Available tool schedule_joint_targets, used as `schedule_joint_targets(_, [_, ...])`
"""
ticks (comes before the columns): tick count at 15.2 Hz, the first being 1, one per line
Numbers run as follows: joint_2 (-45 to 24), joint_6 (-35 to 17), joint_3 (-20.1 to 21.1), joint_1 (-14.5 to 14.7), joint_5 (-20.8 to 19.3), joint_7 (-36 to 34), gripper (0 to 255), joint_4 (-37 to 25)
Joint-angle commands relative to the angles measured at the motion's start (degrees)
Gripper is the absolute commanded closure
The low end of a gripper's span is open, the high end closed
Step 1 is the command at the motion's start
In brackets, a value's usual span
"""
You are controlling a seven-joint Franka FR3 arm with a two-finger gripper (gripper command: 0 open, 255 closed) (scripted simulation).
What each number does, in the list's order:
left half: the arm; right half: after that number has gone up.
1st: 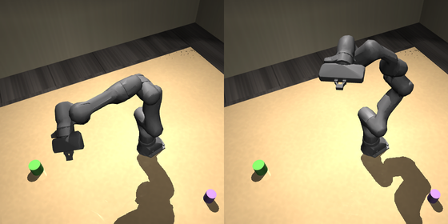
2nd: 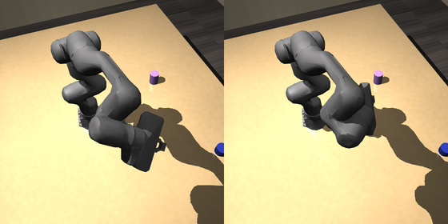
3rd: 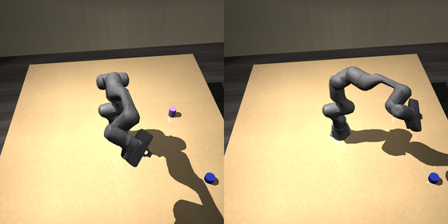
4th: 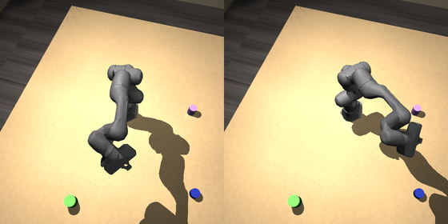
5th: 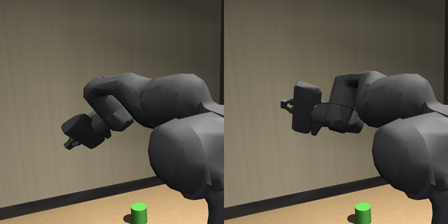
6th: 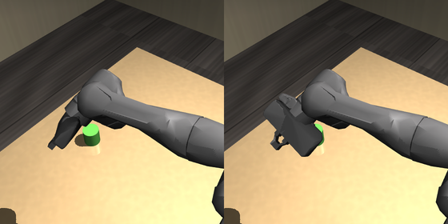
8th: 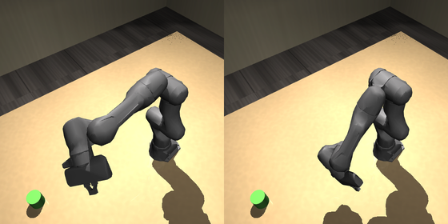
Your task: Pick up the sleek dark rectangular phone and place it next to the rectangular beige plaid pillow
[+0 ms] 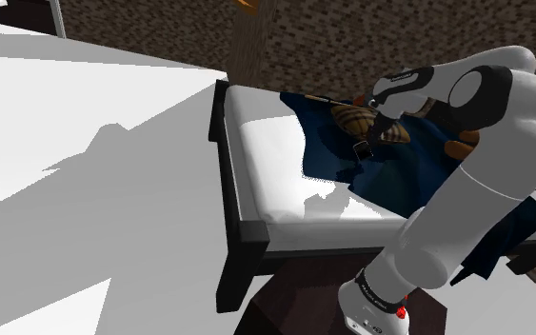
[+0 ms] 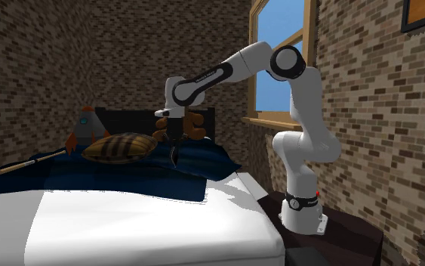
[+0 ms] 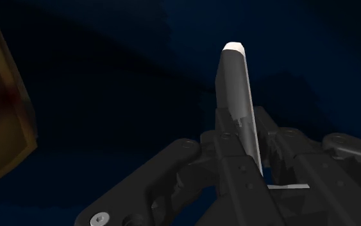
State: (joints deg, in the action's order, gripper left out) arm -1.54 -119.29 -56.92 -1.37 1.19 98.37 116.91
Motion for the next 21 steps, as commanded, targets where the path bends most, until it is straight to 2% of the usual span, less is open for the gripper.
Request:
schedule_joint_targets(1, [-1.3, -1.2, -0.1, -0.3, 0.9, 0.7, 255, 1.3])
schedule_joint_targets(4, [-2.0, -2.2, 0.1, -0.3, 1.9, 1.2, 255, 1.1])
schedule_joint_targets(5, [-2.0, -2.2, 0.1, -0.3, 1.9, 1.2, 0, 1.1])
schedule_joint_targets(9, [7.9, -4.4, -0.8, -1.2, -3.9, -1.3, 0, 3.3])
schedule_joint_targets(17, [2.4, -9.9, -2.1, -1.0, 2.0, 3.0, 0, 6.0])
schedule_joint_targets(21, [2.4, -9.9, -2.1, -1.0, 2.0, 3.0, 0, 6.0])
